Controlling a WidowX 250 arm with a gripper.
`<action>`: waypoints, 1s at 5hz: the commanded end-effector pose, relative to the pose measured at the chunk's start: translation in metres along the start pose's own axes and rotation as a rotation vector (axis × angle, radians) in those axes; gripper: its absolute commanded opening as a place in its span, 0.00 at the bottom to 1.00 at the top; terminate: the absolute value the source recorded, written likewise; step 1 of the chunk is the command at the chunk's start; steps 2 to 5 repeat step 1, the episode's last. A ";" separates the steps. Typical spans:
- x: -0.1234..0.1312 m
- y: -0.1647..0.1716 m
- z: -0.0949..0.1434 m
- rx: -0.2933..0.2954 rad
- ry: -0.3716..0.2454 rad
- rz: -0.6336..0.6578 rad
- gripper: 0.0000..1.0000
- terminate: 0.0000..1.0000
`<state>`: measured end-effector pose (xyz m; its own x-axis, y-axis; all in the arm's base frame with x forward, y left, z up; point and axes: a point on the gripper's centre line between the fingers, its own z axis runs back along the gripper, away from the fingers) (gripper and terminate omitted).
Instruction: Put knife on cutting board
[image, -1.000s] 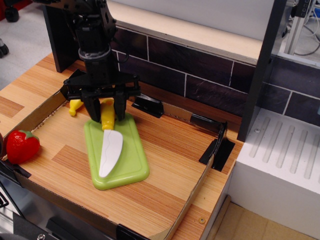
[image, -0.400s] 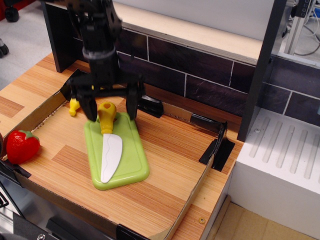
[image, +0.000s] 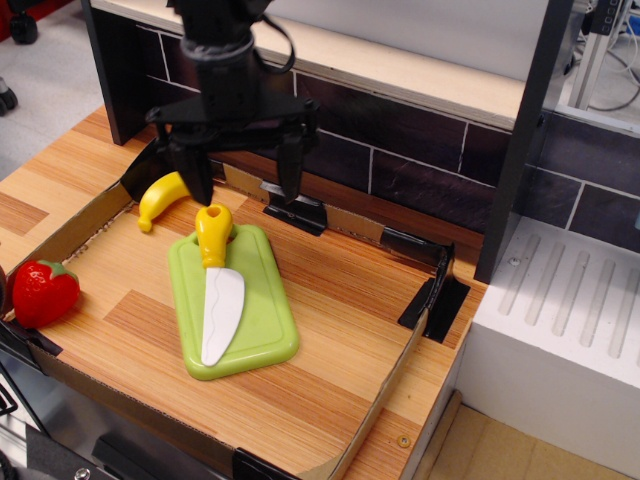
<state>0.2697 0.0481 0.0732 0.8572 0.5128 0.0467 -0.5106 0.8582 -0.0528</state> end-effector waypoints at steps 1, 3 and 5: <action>0.005 0.001 0.018 -0.018 -0.064 0.002 1.00 1.00; 0.005 0.001 0.018 -0.018 -0.064 0.002 1.00 1.00; 0.005 0.001 0.018 -0.018 -0.064 0.002 1.00 1.00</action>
